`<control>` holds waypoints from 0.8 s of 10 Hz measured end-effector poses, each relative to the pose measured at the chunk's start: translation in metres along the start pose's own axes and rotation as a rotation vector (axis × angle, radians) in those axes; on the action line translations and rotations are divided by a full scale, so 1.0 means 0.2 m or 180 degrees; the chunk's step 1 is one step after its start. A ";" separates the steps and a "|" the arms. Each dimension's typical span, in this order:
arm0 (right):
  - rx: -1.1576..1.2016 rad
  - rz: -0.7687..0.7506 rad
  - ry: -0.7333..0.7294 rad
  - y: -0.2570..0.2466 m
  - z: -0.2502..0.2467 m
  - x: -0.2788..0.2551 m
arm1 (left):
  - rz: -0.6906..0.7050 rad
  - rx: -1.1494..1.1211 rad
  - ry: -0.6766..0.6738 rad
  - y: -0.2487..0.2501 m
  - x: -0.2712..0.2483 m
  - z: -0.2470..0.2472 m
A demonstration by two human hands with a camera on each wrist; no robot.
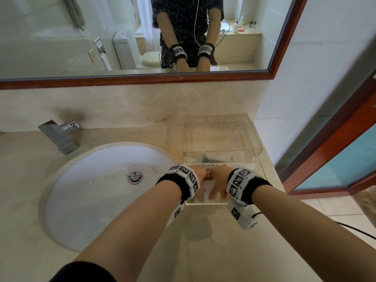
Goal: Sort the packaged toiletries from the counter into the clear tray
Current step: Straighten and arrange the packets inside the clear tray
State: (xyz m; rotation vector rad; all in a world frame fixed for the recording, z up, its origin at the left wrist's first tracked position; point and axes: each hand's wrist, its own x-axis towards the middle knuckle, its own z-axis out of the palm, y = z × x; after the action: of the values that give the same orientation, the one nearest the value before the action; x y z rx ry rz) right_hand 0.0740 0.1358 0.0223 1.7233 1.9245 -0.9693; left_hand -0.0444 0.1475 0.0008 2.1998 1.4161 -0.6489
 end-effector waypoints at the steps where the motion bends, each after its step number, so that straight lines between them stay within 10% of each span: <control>1: 0.0340 0.0158 0.0300 0.04 -0.09 -0.06 | -0.0009 -0.0060 0.0148 -0.01 0.05 -0.01; 4: 0.0870 0.0357 0.1359 0.32 -0.21 -0.12 | 0.0577 -0.0165 0.0650 0.25 0.05 -0.08; 8: 0.0711 0.0428 0.0949 0.52 -0.05 -0.09 | 0.0523 -0.0413 0.0652 0.27 0.08 -0.02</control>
State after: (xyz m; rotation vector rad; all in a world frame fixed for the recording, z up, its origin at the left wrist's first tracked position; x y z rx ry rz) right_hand 0.1793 0.1312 0.0178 2.2035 1.9010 -0.9519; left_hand 0.0122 0.1410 -0.0002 2.2995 1.3142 -0.2736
